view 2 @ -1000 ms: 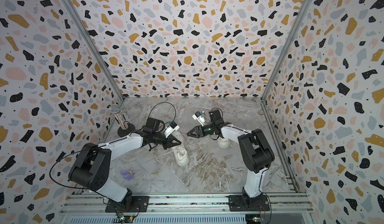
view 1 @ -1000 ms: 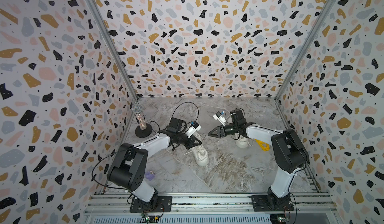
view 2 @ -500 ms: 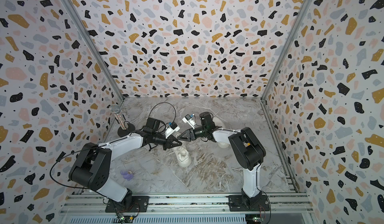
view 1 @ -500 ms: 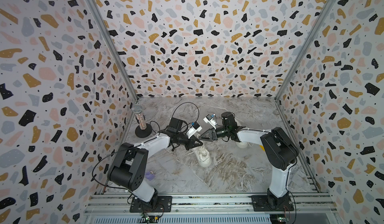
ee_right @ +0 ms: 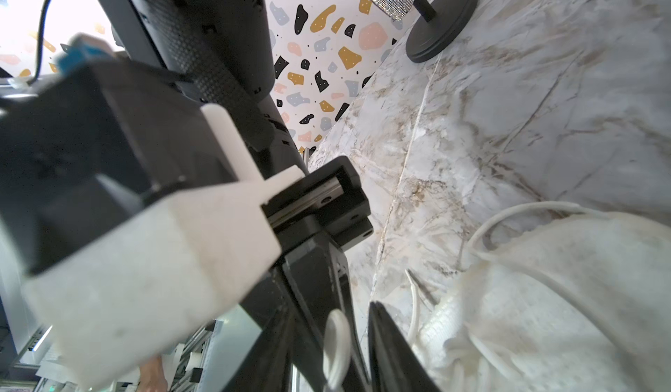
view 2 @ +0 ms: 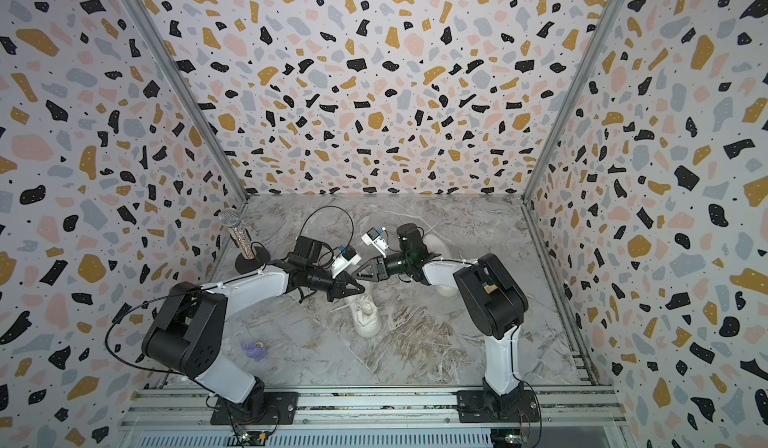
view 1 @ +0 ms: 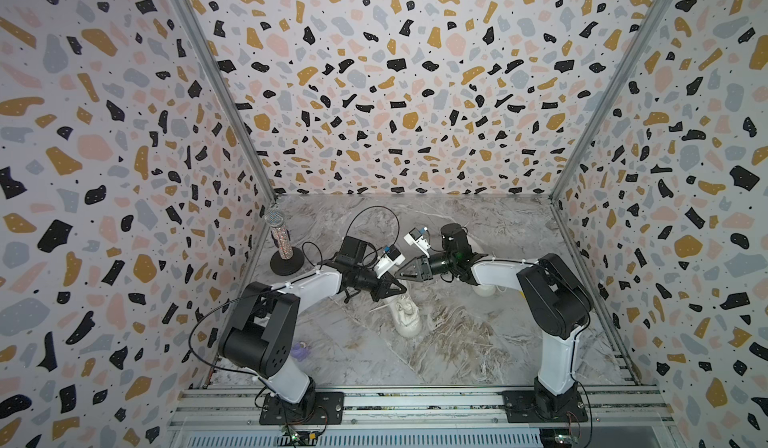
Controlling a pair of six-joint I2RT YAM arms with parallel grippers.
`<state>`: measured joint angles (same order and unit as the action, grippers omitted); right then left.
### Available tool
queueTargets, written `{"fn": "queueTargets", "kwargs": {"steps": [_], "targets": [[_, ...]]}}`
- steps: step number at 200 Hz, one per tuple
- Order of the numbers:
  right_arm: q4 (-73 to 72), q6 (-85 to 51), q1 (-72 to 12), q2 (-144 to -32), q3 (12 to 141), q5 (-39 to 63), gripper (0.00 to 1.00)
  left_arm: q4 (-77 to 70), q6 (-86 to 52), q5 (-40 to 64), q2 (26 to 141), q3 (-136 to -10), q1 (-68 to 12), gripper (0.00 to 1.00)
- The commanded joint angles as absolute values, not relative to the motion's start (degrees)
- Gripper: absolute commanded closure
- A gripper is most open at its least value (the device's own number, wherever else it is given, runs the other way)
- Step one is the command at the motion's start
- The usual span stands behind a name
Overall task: Tie the shoes
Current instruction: Wrap the shoelace around the shoelace.
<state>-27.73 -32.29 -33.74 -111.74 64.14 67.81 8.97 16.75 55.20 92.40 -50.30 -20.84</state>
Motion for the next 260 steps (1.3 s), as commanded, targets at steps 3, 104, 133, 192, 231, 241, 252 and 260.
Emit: {"fn": "queueTargets", "kwargs": {"steps": [3, 104, 133, 192, 231, 241, 252, 260], "targets": [[-29.1, -32.6, -34.0, -111.4, 65.0, 69.2, 0.66, 7.8, 16.5, 57.2, 92.6, -52.5, -20.7, 1.00], [-27.2, -31.4, -33.8, -109.4, 64.6, 68.6, 1.00, 8.5, 14.8, 55.9, 92.0, -52.6, -20.6, 1.00], [-27.0, -31.1, -33.5, -109.0, 64.4, 68.1, 1.00, 10.5, 14.8, 55.7, 90.3, -52.7, -20.1, 0.94], [-26.7, -30.8, -33.0, -108.7, 64.4, 67.6, 1.00, 29.5, 23.0, 54.4, 86.0, -55.7, -13.9, 0.52], [-26.8, -30.8, -33.0, -109.1, 64.4, 67.2, 1.00, 35.2, 22.6, 45.7, 86.6, -59.1, -7.5, 0.51], [-26.9, -30.9, -33.0, -109.1, 64.4, 67.1, 1.00, 36.2, 21.8, 41.2, 88.4, -60.9, -7.5, 0.52], [-26.9, -30.8, -33.0, -109.1, 64.5, 67.0, 1.00, 37.5, 20.5, 38.1, 91.0, -63.2, -7.5, 0.53], [-26.7, -30.8, -33.0, -109.0, 64.5, 66.9, 1.00, 38.3, 19.5, 36.2, 93.1, -65.0, -7.6, 0.54]]}}
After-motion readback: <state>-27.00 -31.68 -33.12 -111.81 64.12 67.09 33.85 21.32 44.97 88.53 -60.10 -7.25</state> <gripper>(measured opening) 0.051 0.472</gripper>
